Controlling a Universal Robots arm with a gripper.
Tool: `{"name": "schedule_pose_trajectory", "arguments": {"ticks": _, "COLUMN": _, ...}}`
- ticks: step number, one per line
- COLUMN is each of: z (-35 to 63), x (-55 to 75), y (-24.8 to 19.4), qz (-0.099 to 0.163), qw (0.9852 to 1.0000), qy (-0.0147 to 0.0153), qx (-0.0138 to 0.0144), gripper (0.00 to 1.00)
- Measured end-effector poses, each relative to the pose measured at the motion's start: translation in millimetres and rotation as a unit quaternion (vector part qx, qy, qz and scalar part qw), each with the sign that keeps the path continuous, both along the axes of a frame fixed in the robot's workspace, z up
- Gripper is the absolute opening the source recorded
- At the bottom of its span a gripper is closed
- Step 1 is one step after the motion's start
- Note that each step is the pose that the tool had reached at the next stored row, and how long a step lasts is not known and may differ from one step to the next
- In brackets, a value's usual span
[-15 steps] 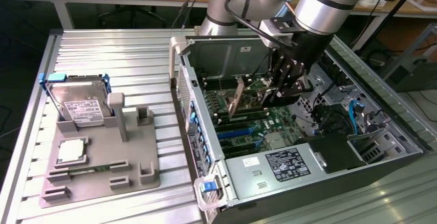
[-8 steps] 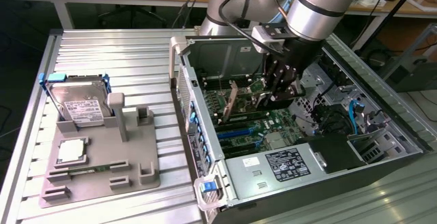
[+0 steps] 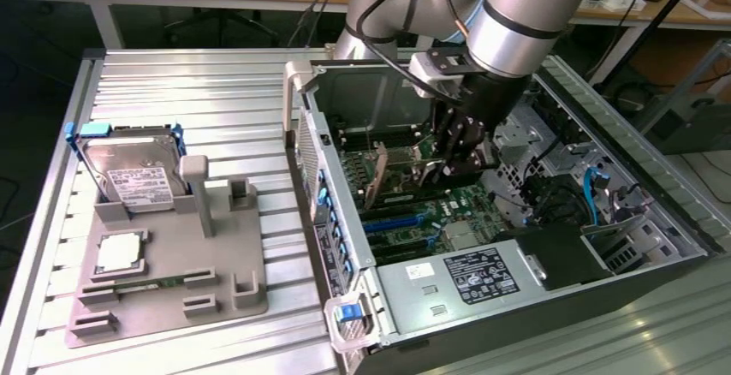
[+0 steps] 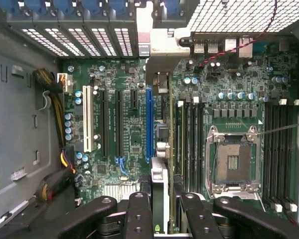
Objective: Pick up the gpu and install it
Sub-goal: 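Insert the gpu into the slot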
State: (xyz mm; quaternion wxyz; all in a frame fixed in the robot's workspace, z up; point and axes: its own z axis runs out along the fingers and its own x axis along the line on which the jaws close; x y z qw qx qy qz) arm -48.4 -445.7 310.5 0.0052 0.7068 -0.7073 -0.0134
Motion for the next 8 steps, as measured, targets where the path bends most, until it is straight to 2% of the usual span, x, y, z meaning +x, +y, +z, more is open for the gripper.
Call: {"name": "schedule_pose_trajectory", "arguments": {"ticks": 8, "z": -3.9, "x": -8.6, "y": 0.0, "qz": 0.0, "qw": 1.0, "qy": -0.0001, "qx": 0.0, "gripper": 0.27}}
